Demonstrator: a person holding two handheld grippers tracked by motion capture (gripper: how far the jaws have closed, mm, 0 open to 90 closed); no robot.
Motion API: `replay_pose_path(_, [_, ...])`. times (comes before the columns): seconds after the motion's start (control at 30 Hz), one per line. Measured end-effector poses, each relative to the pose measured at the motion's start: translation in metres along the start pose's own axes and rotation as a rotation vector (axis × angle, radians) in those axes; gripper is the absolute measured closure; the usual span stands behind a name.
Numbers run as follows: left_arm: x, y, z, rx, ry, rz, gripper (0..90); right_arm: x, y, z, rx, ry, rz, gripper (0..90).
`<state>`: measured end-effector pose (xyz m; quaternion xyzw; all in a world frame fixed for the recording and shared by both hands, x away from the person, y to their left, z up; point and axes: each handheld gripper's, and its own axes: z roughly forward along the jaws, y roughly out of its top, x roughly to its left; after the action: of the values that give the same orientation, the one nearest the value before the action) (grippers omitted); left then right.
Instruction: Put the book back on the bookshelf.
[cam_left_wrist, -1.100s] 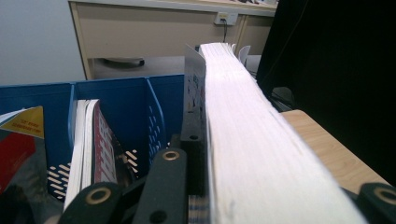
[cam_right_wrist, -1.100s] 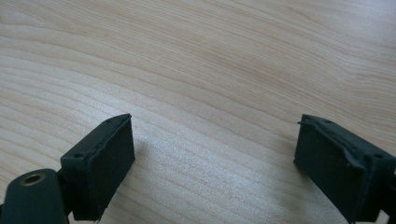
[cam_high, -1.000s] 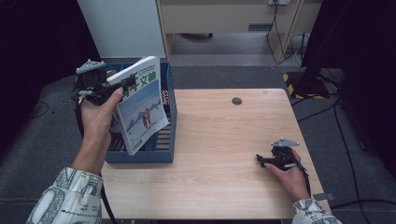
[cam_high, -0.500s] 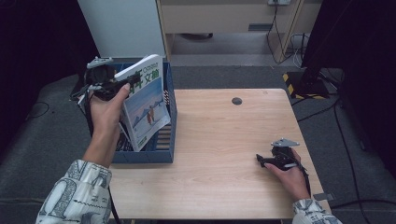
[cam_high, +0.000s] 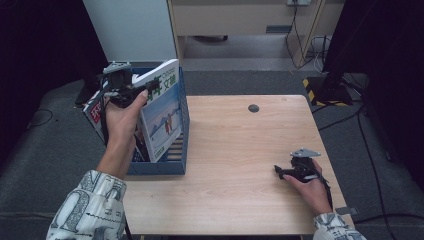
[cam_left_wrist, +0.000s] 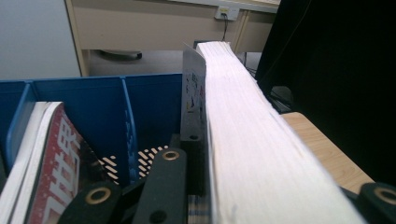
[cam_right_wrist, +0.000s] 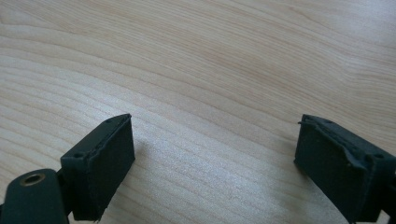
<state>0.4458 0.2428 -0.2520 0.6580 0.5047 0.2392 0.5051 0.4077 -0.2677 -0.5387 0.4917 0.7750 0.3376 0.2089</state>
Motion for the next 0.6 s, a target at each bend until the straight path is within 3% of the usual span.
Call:
replay_pose_path(0.23, [0.001,0.000,0.005,-0.012,-0.024,0.001,73.2,0.000,0.000,0.000,0.000,0.000,0.000,12.0])
replay_pose_path(0.43, [0.003,-0.001,0.011,-0.023,-0.051,-0.033,73.2,0.000,0.000,0.000,0.000,0.000,-0.001,12.0])
replay_pose_path(0.6, [0.002,-0.001,0.017,-0.028,-0.050,-0.022,73.2,0.000,0.000,0.000,0.000,-0.001,-0.001,12.0])
